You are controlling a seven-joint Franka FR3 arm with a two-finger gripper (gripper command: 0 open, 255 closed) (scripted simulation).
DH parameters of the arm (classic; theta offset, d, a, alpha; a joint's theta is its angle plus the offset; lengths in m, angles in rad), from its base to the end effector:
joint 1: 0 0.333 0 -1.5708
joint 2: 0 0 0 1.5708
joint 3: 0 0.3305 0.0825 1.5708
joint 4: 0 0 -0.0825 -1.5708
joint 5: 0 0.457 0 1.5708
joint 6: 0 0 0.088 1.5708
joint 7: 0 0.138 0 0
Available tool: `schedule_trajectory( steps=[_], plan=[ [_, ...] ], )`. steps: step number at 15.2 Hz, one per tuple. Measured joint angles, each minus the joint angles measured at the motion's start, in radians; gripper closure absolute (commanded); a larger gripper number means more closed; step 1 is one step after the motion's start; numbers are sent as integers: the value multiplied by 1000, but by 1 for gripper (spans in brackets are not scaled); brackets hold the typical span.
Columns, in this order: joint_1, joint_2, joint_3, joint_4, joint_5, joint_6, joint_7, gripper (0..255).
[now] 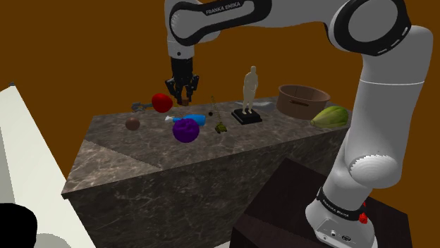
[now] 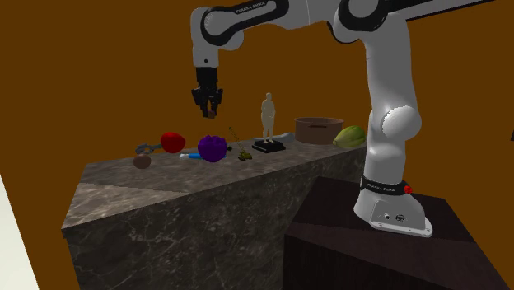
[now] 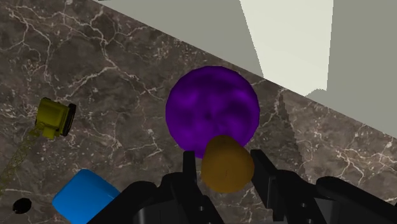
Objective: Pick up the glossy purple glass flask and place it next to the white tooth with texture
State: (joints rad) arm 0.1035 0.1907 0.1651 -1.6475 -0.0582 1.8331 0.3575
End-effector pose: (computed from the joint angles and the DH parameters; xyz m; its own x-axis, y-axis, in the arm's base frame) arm 0.6717 0.1719 0.4639 0.9971 -0.0765 0.0064 -0.0766 -0.9968 0.0243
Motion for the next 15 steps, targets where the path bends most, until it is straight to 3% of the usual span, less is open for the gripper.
schedule_trajectory(
  steps=[15],
  plan=[
    [5,12,3,220,-1,-208,-5,255]
  ],
)
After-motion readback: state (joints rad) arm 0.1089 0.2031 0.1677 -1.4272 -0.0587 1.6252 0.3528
